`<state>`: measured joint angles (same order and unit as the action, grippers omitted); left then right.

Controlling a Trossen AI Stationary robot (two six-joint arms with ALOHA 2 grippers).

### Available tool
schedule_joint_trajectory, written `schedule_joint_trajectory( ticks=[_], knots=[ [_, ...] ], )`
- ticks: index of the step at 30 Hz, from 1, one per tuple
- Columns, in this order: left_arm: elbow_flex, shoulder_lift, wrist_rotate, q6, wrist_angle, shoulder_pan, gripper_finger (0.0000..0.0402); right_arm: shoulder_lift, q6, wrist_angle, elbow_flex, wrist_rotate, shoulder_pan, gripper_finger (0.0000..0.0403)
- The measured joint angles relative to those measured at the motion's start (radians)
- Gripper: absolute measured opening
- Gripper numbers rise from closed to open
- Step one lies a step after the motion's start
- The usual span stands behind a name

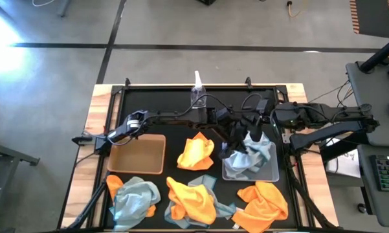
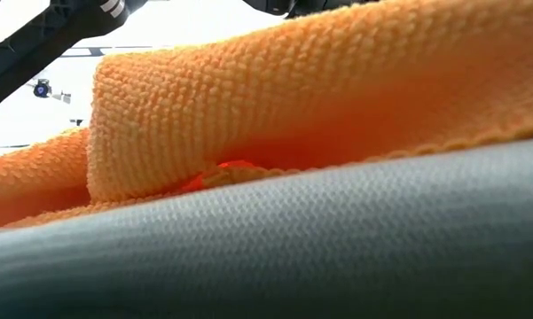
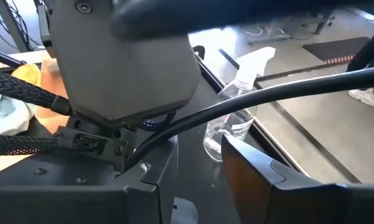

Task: Sort microfiber towel by color & place in baskets
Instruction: Put the top blue microfiber cloth into the transparent bin, then put the top orange microfiber cloth into the orange bin

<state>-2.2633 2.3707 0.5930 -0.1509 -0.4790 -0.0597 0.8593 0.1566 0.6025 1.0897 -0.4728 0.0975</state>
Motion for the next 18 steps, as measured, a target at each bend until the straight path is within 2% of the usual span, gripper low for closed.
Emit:
schedule_joint_trajectory(
  ticks=[7, 18],
  knots=[
    [0.000, 0.000, 0.000, 0.028, -0.083, 0.000, 0.0023, 0.000, 0.000, 0.010, 0.000, 0.000, 0.000, 0.0118],
    [0.000, 0.000, -0.034, -0.020, -0.260, -0.013, 0.0123, 0.001, 0.031, 0.042, 0.000, 0.001, 0.000, 0.0118]
  ],
)
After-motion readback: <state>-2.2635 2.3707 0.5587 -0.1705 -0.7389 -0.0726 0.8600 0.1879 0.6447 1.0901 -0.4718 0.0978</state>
